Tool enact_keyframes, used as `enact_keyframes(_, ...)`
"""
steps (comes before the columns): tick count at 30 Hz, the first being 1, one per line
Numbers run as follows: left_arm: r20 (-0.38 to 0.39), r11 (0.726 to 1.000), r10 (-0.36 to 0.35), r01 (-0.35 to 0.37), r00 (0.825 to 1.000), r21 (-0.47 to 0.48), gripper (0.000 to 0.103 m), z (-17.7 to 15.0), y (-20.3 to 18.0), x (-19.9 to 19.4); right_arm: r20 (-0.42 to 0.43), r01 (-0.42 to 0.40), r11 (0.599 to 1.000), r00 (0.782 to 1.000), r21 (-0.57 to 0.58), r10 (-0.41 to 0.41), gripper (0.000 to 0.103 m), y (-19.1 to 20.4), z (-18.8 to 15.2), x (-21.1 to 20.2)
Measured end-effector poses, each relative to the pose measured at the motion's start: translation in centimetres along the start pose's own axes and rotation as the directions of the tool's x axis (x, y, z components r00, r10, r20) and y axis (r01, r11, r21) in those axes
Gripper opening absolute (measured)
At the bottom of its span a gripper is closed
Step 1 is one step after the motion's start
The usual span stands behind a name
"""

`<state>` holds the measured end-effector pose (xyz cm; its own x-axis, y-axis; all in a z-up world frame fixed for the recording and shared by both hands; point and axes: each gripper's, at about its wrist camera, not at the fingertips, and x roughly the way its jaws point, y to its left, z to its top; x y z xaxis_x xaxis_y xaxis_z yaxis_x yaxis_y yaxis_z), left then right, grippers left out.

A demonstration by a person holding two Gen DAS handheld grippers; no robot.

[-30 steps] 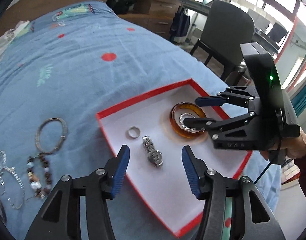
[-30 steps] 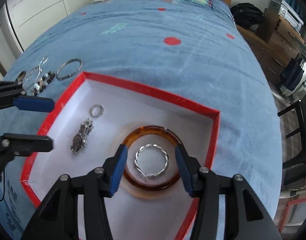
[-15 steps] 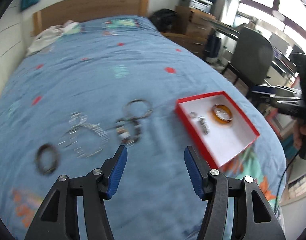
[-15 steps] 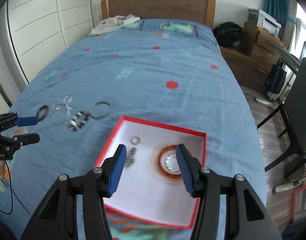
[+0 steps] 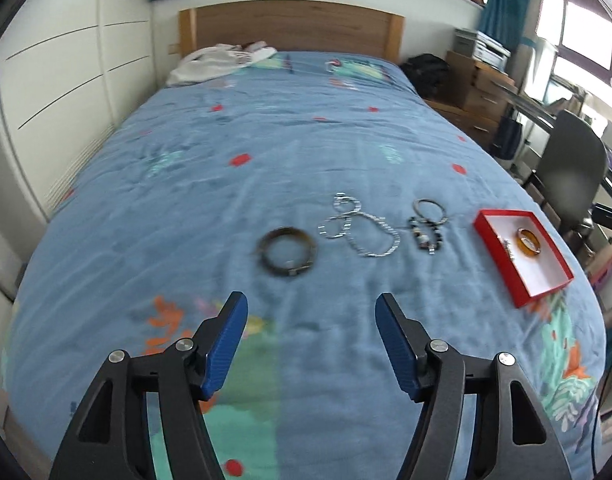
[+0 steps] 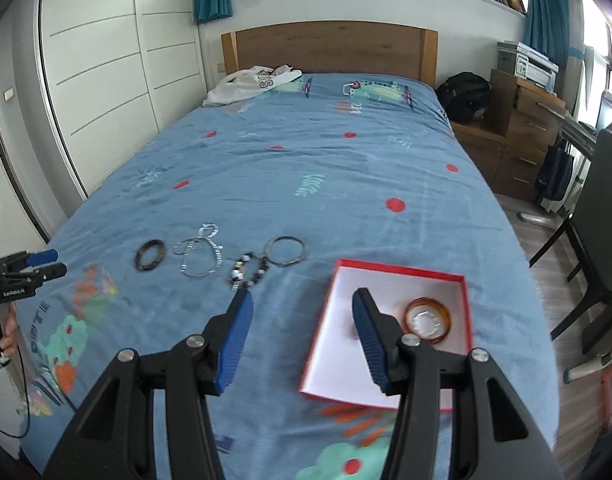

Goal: Organize jewelry
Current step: 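Withdraw both open tools from the box toward the remaining jewelry, then move the left tool to the dark bangle while the right tool nears the beaded bracelet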

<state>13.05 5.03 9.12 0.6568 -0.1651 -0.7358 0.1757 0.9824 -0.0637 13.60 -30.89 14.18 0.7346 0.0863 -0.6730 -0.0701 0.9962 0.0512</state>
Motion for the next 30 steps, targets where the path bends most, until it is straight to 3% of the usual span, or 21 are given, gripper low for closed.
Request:
enact_keyframes(10, 0.003, 0.998, 0.026, -0.026, 1.0, -0.052, 0.066, -1.4, 4.3, 0.7, 0.017, 0.018, 0.998, 1.0, 0.055, -0.019, 0.051, 2.7, -0.5, 0.8)
enact_keyframes(30, -0.086, 0.996, 0.042, -0.049, 0.995, -0.076, 0.068, -1.5, 5.3, 6.7, -0.044, -0.02, 0.996, 0.999, 0.082, 0.023, 0.051, 4.0, -1.8, 7.8)
